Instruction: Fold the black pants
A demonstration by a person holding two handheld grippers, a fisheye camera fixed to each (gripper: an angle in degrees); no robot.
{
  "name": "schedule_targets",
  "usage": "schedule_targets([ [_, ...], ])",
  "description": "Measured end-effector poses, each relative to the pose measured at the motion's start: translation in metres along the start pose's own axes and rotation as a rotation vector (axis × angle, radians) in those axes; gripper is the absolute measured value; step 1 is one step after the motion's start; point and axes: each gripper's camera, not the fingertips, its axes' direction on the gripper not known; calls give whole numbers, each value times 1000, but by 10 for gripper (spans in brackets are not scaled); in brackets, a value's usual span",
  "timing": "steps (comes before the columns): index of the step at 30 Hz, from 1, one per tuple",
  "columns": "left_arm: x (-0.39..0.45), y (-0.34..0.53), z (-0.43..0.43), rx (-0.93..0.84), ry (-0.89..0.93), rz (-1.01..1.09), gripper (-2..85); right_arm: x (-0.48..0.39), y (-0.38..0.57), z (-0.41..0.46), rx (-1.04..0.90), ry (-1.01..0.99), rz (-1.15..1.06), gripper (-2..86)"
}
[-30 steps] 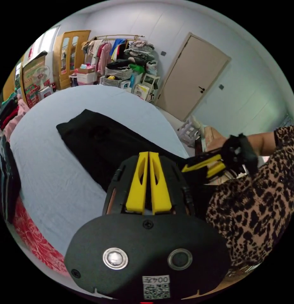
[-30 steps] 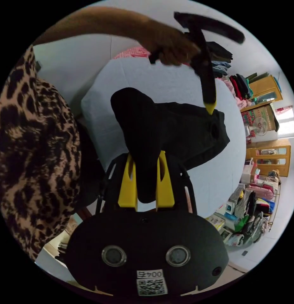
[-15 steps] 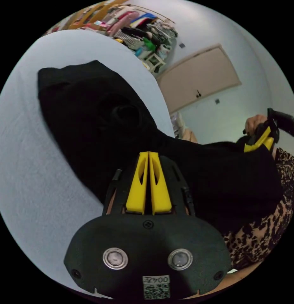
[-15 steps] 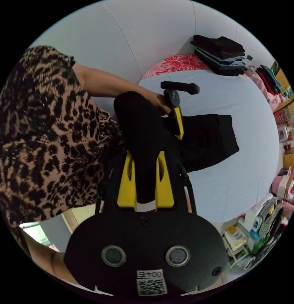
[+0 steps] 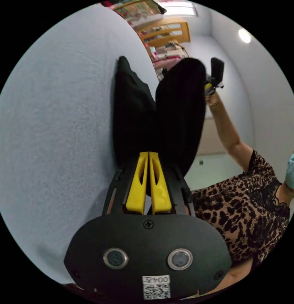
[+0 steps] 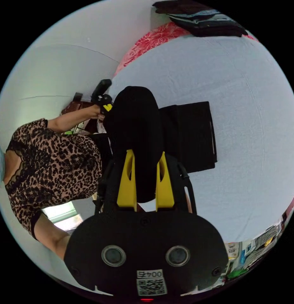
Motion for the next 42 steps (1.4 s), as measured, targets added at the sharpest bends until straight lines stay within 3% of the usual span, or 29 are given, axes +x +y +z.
schedule_targets([
  [4, 13, 17, -30, 209, -103, -34, 2, 60, -9, -4, -30, -62, 58, 98],
  [9, 85, 25, -41, 391, -420, 132, 3, 107, -9, 13, -16, -161, 163, 112],
  [15, 170, -19, 22, 273, -533, 431, 8, 104, 23, -4, 134, -26, 346, 165],
  [19, 187, -40, 84, 134, -692, 533, 17, 36, 77, -31, 406, 119, 432, 161],
  [22, 189, -52, 113, 72, -846, 541, 22, -37, 103, -2, 490, 195, 455, 171],
  [27, 177, -76, 110, 2, -746, 392, 22, -102, 98, 75, 492, 271, 509, 183],
  [30, 164, -87, 117, -46, -732, 369, 20, -91, 73, 118, 351, 365, 551, 175],
  [36, 145, -95, 108, -3, -600, 319, 17, -47, 84, 142, 383, 167, 563, 170],
  [40, 140, -98, 82, -10, -393, 257, 26, -69, 148, 140, 642, 54, 548, 163],
  [42, 161, -84, 45, 75, -313, 349, 39, -86, 187, 151, 762, 12, 553, 161],
])
